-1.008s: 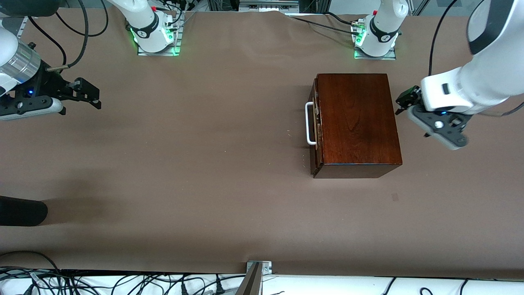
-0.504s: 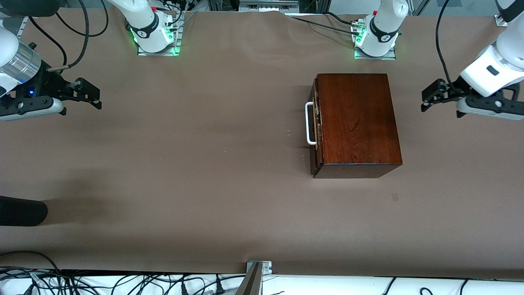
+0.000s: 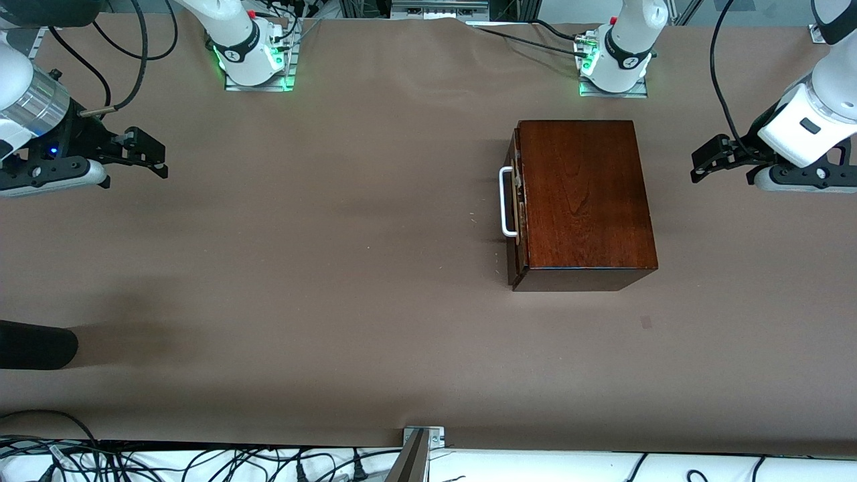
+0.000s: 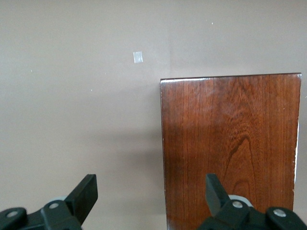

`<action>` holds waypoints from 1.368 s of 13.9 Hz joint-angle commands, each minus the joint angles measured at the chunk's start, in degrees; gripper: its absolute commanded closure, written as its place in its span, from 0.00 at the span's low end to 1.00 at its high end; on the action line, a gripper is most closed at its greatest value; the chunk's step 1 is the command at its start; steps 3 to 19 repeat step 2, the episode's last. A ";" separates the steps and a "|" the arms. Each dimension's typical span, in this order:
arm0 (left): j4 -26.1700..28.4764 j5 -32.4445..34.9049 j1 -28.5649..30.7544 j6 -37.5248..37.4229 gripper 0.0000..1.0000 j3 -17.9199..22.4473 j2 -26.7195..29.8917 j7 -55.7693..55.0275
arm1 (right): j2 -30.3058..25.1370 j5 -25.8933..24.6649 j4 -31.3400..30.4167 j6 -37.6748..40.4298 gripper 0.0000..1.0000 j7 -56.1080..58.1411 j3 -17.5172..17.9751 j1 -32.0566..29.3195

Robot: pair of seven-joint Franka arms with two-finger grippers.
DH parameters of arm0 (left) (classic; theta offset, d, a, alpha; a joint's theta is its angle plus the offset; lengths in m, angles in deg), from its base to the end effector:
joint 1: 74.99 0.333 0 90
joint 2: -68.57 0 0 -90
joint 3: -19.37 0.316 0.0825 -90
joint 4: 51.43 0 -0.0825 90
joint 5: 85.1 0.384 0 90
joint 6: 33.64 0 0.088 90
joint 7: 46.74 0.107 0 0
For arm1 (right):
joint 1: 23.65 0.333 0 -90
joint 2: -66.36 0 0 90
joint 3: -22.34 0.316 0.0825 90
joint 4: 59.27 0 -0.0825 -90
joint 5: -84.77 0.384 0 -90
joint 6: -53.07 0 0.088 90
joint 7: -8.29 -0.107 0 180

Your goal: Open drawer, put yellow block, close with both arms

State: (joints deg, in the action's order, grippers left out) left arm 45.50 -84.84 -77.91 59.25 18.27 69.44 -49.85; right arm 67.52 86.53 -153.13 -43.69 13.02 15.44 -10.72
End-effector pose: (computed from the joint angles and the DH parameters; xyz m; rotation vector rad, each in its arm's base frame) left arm 0.5489 -0.0382 0.5800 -3.1321 0.0254 0.0860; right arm 0.5663 0.0634 0.5917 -3.0995 -0.2871 -0.0470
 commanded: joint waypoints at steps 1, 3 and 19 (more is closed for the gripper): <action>-2.80 -0.96 0.11 -2.80 0.00 -0.48 -1.40 -0.50 | 0.33 -0.27 1.14 0.26 0.00 -0.24 0.31 -0.10; -2.89 -0.96 0.19 -2.80 0.00 -0.48 -1.49 -0.24 | 0.33 -0.27 1.14 0.26 0.00 -0.24 0.31 -0.10; -2.89 -0.96 0.19 -2.80 0.00 -0.48 -1.49 -0.24 | 0.33 -0.27 1.14 0.26 0.00 -0.24 0.31 -0.10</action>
